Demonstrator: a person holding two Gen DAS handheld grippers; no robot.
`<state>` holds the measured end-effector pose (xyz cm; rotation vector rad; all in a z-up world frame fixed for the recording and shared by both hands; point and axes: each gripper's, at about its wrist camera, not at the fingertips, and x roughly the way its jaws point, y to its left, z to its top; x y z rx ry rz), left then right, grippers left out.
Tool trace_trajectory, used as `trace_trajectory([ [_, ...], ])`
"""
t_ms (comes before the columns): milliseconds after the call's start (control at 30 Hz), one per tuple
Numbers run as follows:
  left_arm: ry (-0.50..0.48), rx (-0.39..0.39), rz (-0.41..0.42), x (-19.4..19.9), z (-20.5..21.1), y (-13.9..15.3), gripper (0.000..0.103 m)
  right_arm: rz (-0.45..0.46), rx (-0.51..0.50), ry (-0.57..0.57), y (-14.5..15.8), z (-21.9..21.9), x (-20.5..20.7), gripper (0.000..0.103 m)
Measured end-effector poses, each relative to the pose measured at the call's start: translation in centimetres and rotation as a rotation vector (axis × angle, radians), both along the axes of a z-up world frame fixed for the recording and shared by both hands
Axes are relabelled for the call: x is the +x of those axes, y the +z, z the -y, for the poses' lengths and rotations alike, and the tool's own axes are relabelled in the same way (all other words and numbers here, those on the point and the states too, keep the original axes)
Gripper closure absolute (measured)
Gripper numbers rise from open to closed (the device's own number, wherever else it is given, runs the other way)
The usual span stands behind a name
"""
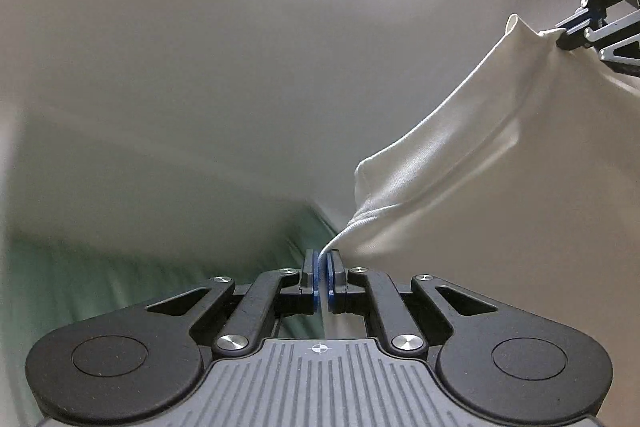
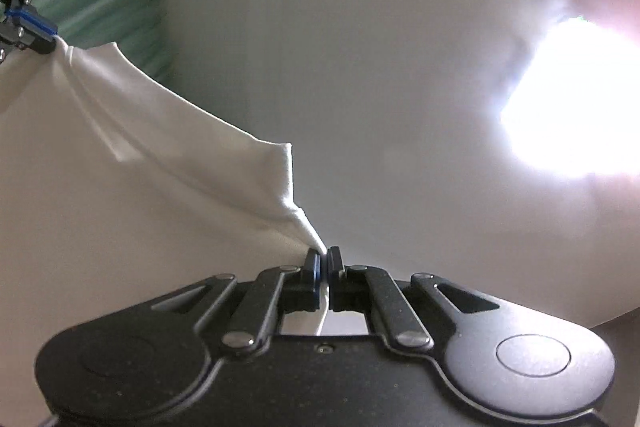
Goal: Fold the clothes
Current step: 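Lift the shirt with both grippers and stretch it out lengthwise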
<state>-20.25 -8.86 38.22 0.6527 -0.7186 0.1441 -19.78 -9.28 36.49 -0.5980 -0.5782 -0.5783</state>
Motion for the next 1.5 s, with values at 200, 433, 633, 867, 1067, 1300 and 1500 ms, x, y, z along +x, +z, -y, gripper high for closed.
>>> trace_trajectory([
  [200, 0.011, -0.038, 0.173, -5.3, 0.8, 3.4, 0.098, 0.186, -0.062, -0.043, 2.5, -0.8, -5.4, 0.099],
  [433, 0.033, -0.063, 0.183, -7.5, 0.7, 1.8, 0.098, 0.21, -0.102, -0.122, 1.0, -0.3, -7.3, 0.099],
  [633, 0.036, -0.084, 0.283, -10.6, 2.2, 1.1, 0.098, 0.363, -0.116, -0.174, -0.3, -0.9, -10.6, 0.099],
  [867, -0.039, -0.128, 0.317, -8.5, 3.2, 2.5, 0.098, 0.384, -0.093, -0.2, 0.2, 0.9, -7.5, 0.098],
  [1067, 0.001, -0.064, 0.05, 2.5, 4.7, -2.5, 0.098, 0.1, -0.092, -0.206, -6.3, 4.5, 2.8, 0.093],
  [1300, -0.008, -0.045, -0.331, 18.3, 5.7, -16.0, 0.098, -0.292, -0.083, -0.173, -18.7, 9.3, 20.0, 0.096],
  [1500, 0.019, -0.028, -0.678, 31.6, 6.6, -26.7, 0.098, -0.627, -0.071, -0.139, -29.1, 13.4, 34.6, 0.098],
])
